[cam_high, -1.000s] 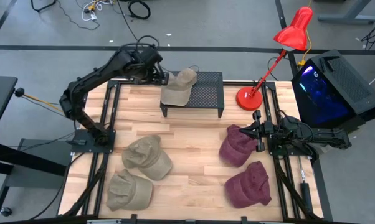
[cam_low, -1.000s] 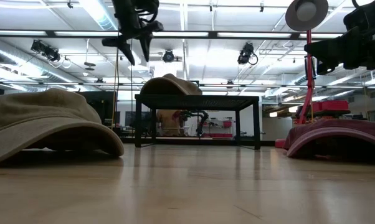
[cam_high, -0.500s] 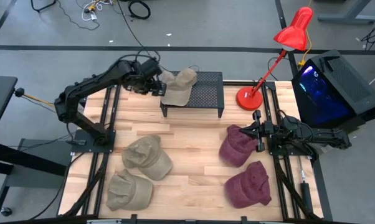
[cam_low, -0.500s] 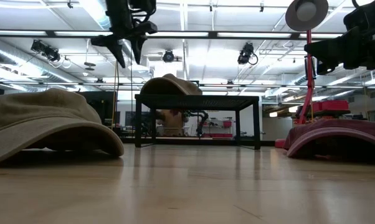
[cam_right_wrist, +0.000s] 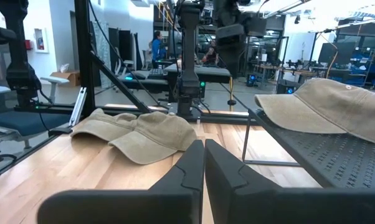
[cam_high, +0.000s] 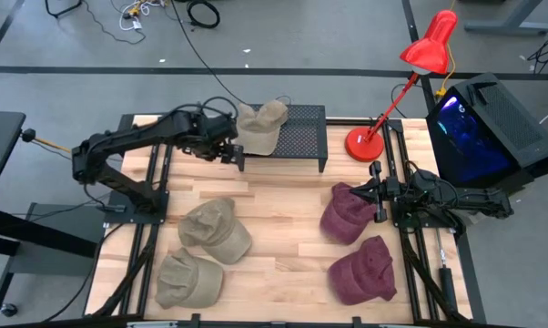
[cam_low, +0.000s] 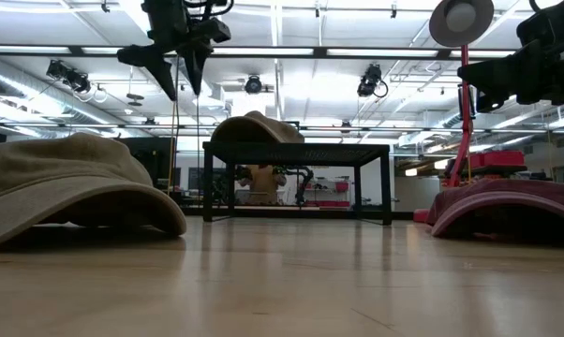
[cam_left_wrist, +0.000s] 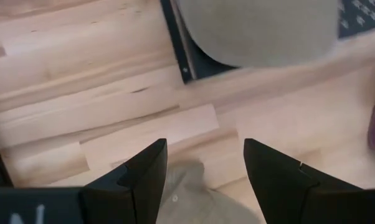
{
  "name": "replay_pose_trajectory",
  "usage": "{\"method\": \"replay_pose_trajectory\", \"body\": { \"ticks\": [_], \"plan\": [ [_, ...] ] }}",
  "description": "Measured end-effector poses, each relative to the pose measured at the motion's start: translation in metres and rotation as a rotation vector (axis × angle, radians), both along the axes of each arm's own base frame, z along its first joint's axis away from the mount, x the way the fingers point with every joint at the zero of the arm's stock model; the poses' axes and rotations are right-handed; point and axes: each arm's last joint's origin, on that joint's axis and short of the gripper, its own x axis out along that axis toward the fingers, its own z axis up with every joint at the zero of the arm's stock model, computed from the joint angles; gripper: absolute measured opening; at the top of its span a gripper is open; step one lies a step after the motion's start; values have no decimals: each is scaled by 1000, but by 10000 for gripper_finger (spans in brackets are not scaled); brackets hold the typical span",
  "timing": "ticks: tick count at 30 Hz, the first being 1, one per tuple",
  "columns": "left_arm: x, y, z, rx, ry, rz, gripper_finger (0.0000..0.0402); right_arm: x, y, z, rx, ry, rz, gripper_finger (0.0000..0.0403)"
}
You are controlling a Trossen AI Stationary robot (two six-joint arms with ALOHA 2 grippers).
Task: Pick & Place hat
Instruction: Stack the top brown cap on top of the other brown cap on the shelf
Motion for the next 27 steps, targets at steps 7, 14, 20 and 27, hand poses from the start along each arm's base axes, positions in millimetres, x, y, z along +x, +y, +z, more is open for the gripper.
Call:
{"method": "replay_pose_trajectory", "body": {
  "ticks": [7,14,20,27],
  "plan": [
    [7,-26,0,22,24,-220,220,0,0,0,0,0,0,16],
    [12,-58,0,38,50,-584,220,0,0,0,0,0,0,16],
    [12,-81,0,126,94,-908,220,0,0,0,0,0,0,16],
    [10,-102,-1,135,109,-1105,220,0,0,0,0,0,0,16]
  ]
}}
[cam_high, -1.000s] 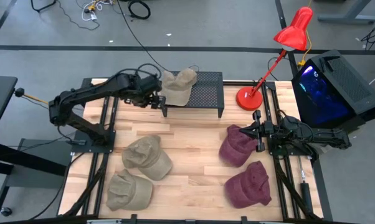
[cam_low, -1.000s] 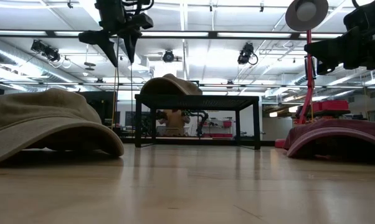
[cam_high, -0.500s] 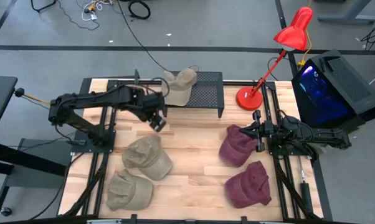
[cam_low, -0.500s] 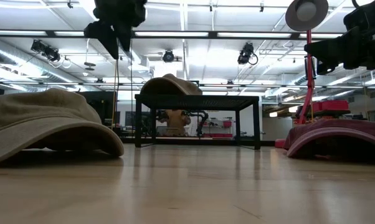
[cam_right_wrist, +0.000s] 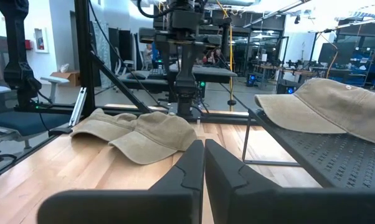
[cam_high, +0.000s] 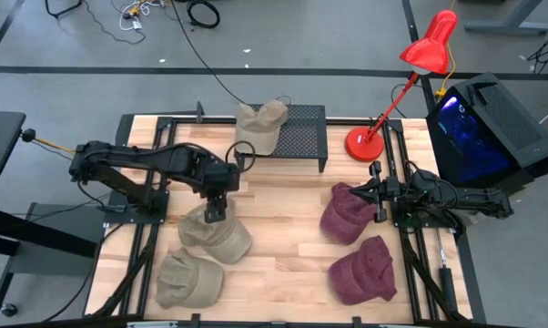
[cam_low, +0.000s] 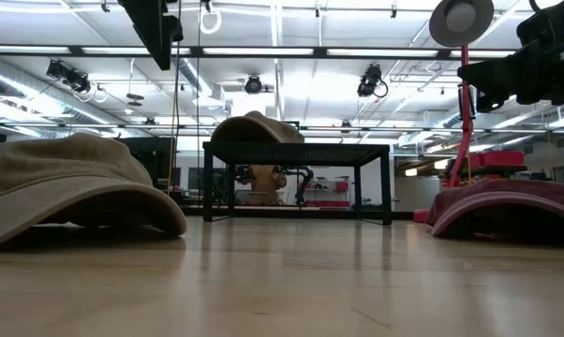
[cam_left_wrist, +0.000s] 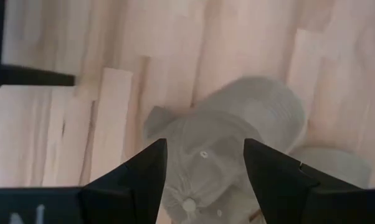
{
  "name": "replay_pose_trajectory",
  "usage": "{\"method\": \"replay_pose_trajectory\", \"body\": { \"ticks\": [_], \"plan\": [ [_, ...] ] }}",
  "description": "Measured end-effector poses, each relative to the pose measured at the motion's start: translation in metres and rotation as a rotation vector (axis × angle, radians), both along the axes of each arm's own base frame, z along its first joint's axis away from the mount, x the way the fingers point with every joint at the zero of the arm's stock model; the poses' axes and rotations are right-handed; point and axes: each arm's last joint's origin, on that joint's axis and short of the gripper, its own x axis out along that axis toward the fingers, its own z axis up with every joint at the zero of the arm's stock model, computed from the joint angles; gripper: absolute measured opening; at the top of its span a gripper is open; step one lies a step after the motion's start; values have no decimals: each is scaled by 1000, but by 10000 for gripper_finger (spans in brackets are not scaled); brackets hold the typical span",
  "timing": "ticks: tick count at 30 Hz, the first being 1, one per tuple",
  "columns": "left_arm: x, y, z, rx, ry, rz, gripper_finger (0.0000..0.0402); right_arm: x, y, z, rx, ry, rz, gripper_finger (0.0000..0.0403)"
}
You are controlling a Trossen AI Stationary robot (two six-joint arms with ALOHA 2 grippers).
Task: Pick & Place hat
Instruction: Stack the top brown cap on top of the other brown cap on the shelf
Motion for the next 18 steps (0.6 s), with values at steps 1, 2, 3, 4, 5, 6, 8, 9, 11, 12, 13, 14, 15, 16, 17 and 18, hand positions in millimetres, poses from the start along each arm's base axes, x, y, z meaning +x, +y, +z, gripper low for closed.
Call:
{"method": "replay_pose_trajectory", "body": {
  "ticks": [1,2,3,4,5,6,8,9,11,12,13,14,15,16,17,18],
  "plan": [
    [-1,-2,0,4,5,-23,220,0,0,0,0,1,0,16],
    [-1,-3,0,5,10,-35,220,0,0,0,0,0,0,16],
    [-2,-4,0,5,14,-41,220,0,0,0,0,0,0,16],
    [-2,-5,0,4,17,-42,220,0,0,0,0,0,0,16],
    [-2,-5,-1,2,20,-39,220,0,0,0,0,0,0,16],
    [-3,-6,-1,-1,22,-29,220,0,0,0,0,0,0,16],
    [-2,-6,-1,-18,20,22,220,0,0,0,0,0,0,16],
    [-2,-6,-1,-25,20,44,220,0,0,0,0,1,0,16],
    [-2,-6,-1,-33,22,64,220,0,0,0,0,0,0,16],
    [-2,-6,-1,-38,23,72,220,0,0,0,0,0,0,16],
    [-2,-7,-2,-47,27,76,220,0,0,0,0,0,0,16],
    [-2,-8,-5,-50,36,73,220,0,0,0,0,0,0,16],
    [-3,-8,-9,-51,52,71,220,0,0,0,0,0,0,16],
    [-4,-8,-15,-48,73,70,220,0,0,0,0,1,0,16],
    [-5,-9,-20,-44,93,69,220,0,0,0,0,0,0,16],
    [-6,-9,-23,-42,106,68,220,0,0,0,0,0,0,16]
  ]
}}
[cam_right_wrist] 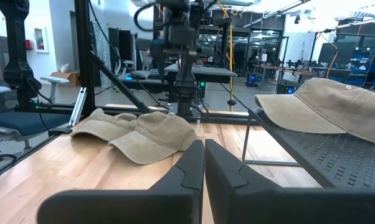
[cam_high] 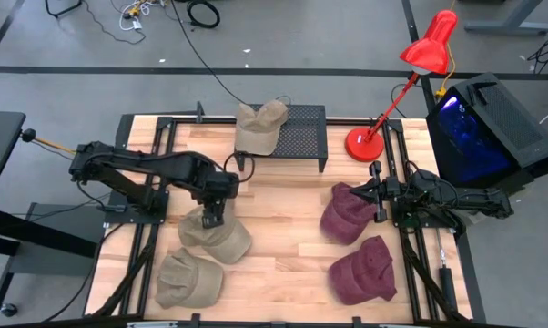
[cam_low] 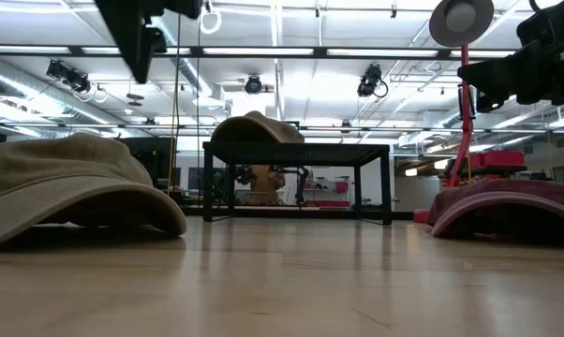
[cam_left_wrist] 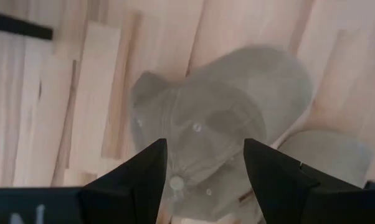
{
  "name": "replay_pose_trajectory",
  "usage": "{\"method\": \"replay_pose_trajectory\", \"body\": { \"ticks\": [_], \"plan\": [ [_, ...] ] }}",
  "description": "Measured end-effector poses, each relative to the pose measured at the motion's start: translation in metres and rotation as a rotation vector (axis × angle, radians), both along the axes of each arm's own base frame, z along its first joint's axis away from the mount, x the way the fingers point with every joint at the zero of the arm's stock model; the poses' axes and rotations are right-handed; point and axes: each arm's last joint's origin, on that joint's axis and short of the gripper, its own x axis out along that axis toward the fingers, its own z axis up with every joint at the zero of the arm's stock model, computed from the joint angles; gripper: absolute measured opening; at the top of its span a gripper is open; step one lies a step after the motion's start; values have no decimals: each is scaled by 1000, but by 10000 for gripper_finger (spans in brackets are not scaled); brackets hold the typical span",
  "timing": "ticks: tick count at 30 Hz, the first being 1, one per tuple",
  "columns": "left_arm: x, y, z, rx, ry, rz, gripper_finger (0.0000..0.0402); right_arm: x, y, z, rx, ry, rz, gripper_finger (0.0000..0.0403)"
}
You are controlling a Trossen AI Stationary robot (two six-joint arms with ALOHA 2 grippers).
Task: Pick & Place hat
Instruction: Stack the top brown cap on top of the other brown cap on the shelf
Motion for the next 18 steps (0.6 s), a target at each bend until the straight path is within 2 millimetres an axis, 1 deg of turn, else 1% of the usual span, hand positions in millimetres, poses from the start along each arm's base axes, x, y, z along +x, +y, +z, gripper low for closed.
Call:
{"method": "replay_pose_trajectory", "body": {
  "ticks": [11,18],
  "plan": [
    [-11,4,-31,-13,140,-2,220,0,0,0,0,0,0,16],
    [-17,-2,-47,-11,196,-134,220,0,0,0,0,0,0,16]
  ]
}}
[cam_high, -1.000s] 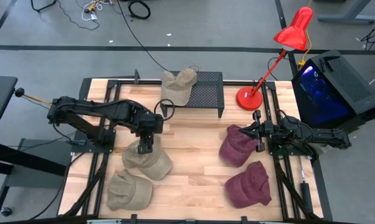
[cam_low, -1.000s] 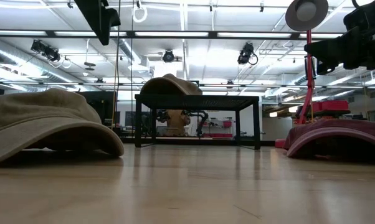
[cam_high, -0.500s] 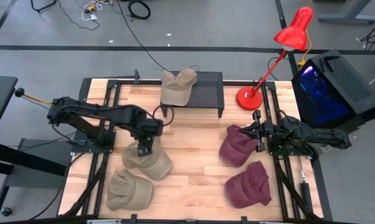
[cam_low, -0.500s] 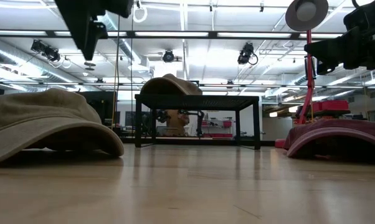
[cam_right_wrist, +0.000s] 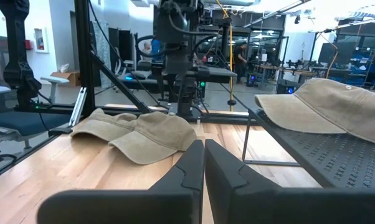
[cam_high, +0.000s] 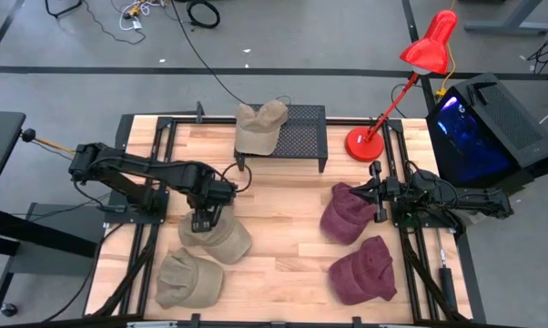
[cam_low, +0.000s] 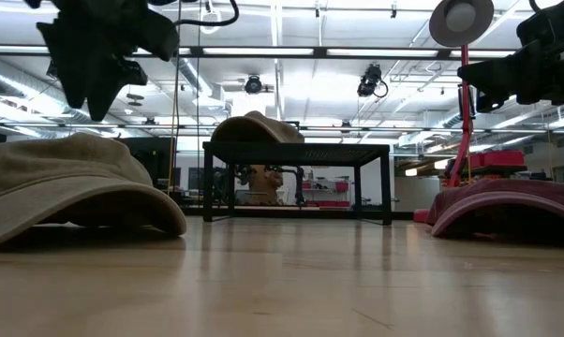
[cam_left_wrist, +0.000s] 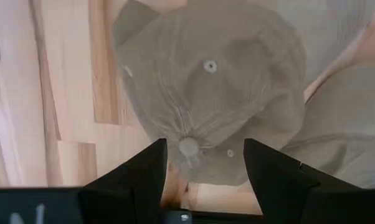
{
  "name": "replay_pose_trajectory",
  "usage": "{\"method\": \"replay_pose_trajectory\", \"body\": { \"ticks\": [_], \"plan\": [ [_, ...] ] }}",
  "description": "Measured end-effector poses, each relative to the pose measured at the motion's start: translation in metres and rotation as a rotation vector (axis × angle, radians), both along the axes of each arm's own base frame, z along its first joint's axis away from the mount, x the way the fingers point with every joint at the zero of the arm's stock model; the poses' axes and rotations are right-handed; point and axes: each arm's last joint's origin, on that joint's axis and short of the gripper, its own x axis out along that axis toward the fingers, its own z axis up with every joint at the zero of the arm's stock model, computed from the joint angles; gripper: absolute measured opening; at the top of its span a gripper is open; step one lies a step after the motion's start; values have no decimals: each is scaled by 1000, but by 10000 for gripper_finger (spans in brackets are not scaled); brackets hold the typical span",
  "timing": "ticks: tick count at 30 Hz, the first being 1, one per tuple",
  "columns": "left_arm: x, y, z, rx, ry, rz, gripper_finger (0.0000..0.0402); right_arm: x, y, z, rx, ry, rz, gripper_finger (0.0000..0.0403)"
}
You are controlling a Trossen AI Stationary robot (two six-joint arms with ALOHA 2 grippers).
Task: Pick & Place hat
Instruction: Stack the top brown cap on top of the other brown cap on the shelf
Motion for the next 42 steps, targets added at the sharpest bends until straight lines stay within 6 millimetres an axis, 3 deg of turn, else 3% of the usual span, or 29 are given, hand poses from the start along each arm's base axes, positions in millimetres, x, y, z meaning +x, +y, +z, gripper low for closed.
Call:
{"method": "replay_pose_trajectory", "body": {
  "ticks": [27,42],
  "plan": [
    [5,-41,-7,18,-165,-612,220,0,0,0,0,0,0,16],
    [6,-41,-13,46,-182,-626,220,0,0,0,0,0,0,16]
  ]
}}
